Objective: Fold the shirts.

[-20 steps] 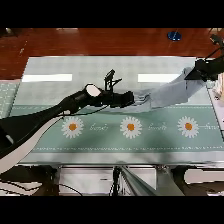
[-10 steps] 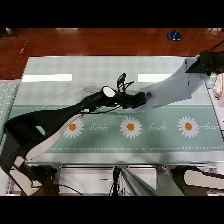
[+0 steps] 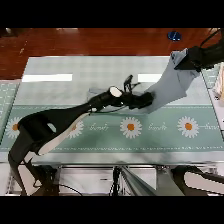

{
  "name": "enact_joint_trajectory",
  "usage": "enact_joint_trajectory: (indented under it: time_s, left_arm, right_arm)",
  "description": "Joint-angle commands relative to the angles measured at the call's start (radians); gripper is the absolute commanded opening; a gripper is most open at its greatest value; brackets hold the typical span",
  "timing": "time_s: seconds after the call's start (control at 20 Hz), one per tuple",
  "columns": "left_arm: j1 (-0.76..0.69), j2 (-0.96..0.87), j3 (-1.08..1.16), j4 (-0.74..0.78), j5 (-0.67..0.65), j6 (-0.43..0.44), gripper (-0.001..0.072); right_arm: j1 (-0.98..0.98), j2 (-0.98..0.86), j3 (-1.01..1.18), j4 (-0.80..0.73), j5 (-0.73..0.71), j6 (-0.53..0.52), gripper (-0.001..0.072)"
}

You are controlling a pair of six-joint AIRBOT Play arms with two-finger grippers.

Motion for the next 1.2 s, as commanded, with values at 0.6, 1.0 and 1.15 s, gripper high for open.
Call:
enact_joint_trajectory:
  time_s: [0.6,1.0,1.15]
  left_arm:
    - [1.010,0.861,0.013,0.590,-0.644,0.154,0.0029]
    - [0.993,0.932,-0.006,0.590,-0.759,0.156,0.0029]
    - [0.951,0.932,-0.073,0.591,-0.758,0.167,0.0029]
  right_arm:
    - [0.549,-0.180,-0.004,-0.164,-0.338,0.246,0.0029]
    - [0.777,-0.412,-0.004,-0.074,-0.665,0.387,0.0316]
    - [0.806,-0.402,-0.004,0.032,-0.765,0.316,0.0442]
